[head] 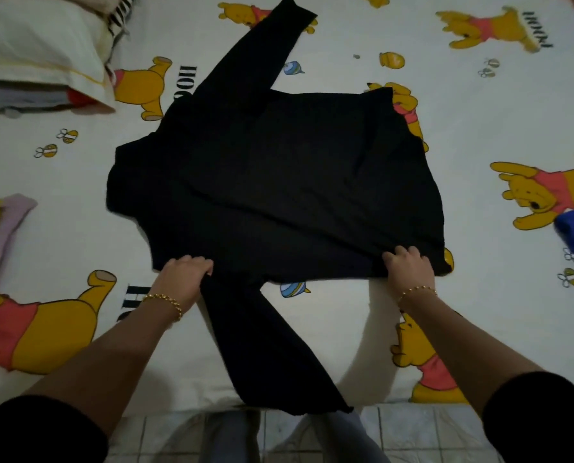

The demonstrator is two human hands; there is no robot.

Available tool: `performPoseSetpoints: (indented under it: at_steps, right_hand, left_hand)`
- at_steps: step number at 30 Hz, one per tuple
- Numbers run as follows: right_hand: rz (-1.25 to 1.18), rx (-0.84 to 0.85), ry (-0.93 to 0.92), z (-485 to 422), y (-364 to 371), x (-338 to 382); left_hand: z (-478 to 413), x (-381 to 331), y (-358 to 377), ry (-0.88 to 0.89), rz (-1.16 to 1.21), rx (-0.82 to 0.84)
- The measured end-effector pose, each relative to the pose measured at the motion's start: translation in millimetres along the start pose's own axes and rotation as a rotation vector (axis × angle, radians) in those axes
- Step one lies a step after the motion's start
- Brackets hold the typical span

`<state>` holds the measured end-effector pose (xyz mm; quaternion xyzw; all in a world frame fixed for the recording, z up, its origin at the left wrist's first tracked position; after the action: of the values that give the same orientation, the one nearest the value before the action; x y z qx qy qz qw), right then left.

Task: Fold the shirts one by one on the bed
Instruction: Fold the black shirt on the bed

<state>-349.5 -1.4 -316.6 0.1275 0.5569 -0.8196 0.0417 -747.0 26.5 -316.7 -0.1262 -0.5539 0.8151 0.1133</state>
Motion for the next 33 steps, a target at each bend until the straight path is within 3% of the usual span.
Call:
performPoseSetpoints:
  at_steps: [5, 11, 19, 26, 33]
  right_hand:
    - [-0.046, 0.053, -0.073, 37, 19, -10]
    - [-0.146, -0.029, -0.108, 42, 13, -21]
    - [-0.139, 0.197, -0.090, 45, 8, -25]
    - [-0.115, 0.032, -0.037, -4, -27, -29]
    - [-0.087, -0.088, 0.038, -75, -55, -28]
  left_hand:
    - [16, -9, 6, 0.015, 0.124, 0.015]
    - [18, -7, 1, 0.032, 0.102, -0.084]
    - [25, 8, 4, -0.163, 0.281, 0.225]
    - [-14, 14, -38, -0.231, 0.482, -0.082]
    - [-83, 28, -62, -0.272, 0.363, -0.227]
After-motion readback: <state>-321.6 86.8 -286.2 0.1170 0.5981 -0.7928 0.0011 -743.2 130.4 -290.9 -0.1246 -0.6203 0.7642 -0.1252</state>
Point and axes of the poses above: each hand's wrist, its own z-axis away from the middle knuckle, its own y-axis out of the palm, x = y × z, the point moved 4 cm from there along -z, towards the middle knuckle, and after that the axes turned 1 degree about x, right-handed, at the moved point
